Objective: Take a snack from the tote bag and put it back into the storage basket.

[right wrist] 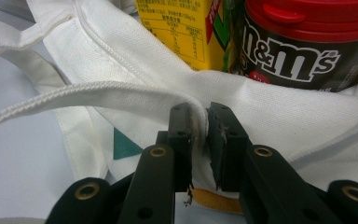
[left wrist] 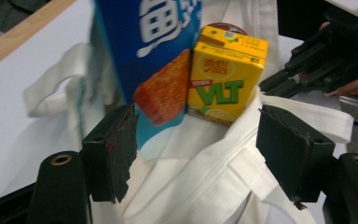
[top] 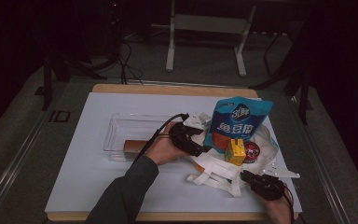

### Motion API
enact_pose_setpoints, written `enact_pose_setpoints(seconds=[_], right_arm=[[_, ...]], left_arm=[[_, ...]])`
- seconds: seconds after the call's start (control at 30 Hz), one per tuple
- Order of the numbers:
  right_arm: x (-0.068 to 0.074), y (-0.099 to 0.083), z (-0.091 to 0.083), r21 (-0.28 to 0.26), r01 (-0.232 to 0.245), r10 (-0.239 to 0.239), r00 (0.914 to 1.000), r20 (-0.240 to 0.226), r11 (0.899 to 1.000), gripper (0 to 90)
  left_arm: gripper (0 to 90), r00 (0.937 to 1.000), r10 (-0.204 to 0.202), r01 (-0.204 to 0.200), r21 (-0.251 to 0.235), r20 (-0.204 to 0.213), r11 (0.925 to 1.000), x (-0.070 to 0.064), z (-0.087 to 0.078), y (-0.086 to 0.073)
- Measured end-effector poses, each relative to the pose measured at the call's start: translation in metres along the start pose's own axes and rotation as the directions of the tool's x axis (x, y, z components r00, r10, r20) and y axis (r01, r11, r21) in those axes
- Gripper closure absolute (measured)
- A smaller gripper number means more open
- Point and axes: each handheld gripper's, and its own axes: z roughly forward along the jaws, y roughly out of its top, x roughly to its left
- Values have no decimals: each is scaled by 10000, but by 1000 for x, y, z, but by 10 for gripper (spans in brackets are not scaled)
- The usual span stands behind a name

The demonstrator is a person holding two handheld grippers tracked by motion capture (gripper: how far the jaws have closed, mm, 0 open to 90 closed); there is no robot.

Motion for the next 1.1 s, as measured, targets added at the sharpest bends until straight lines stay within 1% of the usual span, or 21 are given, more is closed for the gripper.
enact_pose_setpoints(seconds=[0.03, 0.07, 0.17, 0.33, 0.53, 0.73, 0.8, 0.93, 0.97, 1.1], right_arm=[[0, 0, 0, 0, 0, 0, 10000, 0, 10000, 793], [0, 0, 0, -2, 0, 0, 10000, 4, 10000, 792], [0, 0, 0, -33, 33, -32, 10000, 22, 10000, 790], [0, 0, 0, -44, 69, -69, 10000, 24, 10000, 786], [0, -1, 0, -71, 109, -109, 9999, 17, 9999, 783], [0, -1, 0, -107, 118, -118, 9999, -4, 9999, 781], [0, -1, 0, -108, 118, -118, 9999, -5, 9999, 781], [0, -1, 0, -105, 117, -118, 9999, -27, 9999, 774], [0, -1, 0, -110, 121, -121, 9999, -29, 9999, 774], [0, -1, 0, -121, 110, -111, 9999, -18, 9999, 770]], left_arm=[[298, 10000, 0, 0, 0, 0, 10000, 0, 0, 0], [298, 9999, 125, -124, 98, -63, 9999, -3, 6, 2], [316, 9996, 246, -243, 235, -114, 9994, -7, 12, 4], [326, 9992, 409, -408, 293, -26, 9987, -10, 19, 9], [326, 9988, 476, -477, 44, 118, 9989, -15, 26, 14], [326, 9982, 592, -592, 81, 10, 9982, -17, 37, 18], [326, 9986, 522, -523, 55, 83, 9986, -18, 40, 19], [324, 9981, 600, -601, 63, 129, 9982, -19, 47, 23], [319, 9983, 546, -547, 36, 212, 9985, -19, 48, 23], [302, 9980, 577, -575, -59, 260, 9983, -21, 53, 27]])
